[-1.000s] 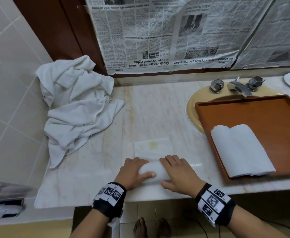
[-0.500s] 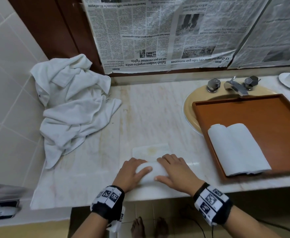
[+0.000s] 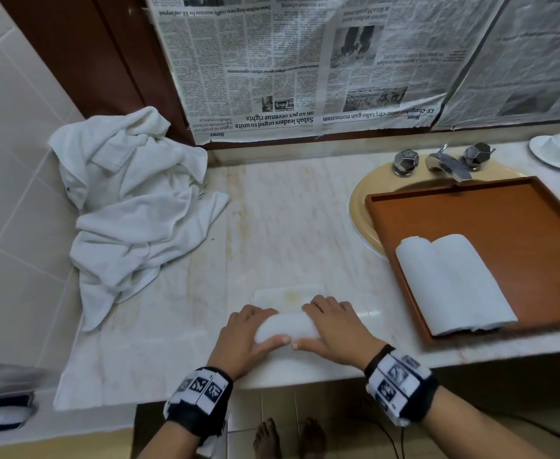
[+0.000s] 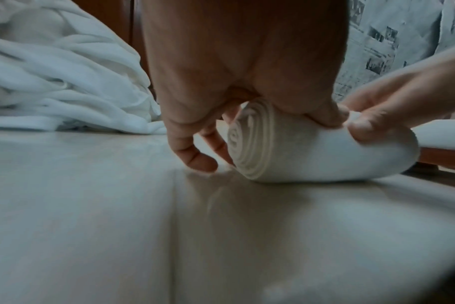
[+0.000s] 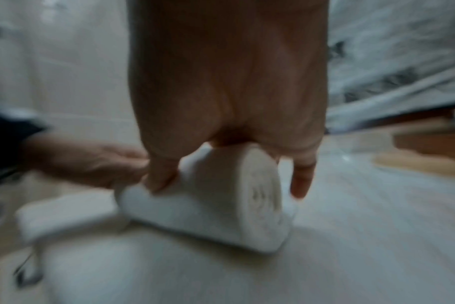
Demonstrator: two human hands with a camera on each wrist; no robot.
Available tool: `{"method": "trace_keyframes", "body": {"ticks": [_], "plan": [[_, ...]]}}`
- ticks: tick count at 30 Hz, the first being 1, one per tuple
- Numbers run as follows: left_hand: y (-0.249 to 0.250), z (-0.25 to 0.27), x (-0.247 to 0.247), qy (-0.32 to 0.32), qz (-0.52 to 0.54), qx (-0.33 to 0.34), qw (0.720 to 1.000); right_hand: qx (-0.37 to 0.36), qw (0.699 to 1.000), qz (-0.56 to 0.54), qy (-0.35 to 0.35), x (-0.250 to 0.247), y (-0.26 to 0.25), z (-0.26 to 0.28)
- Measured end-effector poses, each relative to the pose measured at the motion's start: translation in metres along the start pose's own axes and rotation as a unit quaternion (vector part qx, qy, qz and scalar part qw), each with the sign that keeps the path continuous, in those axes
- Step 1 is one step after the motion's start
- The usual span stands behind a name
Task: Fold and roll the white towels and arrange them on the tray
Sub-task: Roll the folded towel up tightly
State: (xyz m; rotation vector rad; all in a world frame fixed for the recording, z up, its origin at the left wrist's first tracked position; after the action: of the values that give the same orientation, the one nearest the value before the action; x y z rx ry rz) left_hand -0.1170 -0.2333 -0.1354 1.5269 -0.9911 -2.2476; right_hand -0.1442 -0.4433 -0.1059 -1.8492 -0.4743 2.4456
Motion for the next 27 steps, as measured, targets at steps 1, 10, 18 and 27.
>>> {"method": "trace_keyframes", "body": {"ticks": [1, 10, 18, 27], "plan": [[0.000, -0.007, -0.004, -0.015, 0.003, -0.010, 1.000, -0.007, 0.998, 0.039, 0.050, 0.004, -0.004, 0.007], [0.010, -0.009, -0.001, 0.023, 0.023, -0.013, 0.999, -0.015, 0.999, 0.047, 0.024, 0.005, 0.001, -0.007], [-0.005, -0.022, -0.004, 0.028, 0.038, -0.004, 0.999, 0.045, 0.998, 0.008, -0.036, -0.007, -0.002, -0.014], [0.013, -0.035, -0.023, 0.073, 0.056, -0.177, 0.980, 0.097, 0.991, -0.080, -0.037, -0.005, 0.001, -0.013]]}}
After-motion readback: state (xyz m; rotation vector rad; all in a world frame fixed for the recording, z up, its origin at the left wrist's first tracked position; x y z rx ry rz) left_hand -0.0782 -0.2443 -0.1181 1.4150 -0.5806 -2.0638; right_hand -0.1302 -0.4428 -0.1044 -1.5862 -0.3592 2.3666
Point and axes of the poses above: each hand's wrist, its own z-axis away from the middle knuckle, its own x-axis out of the palm, y = z × x, the point moved 3 cm from there along -z, towards the middle knuckle, and after that the axes turned 4 degrees about y, right-handed, at the moved point
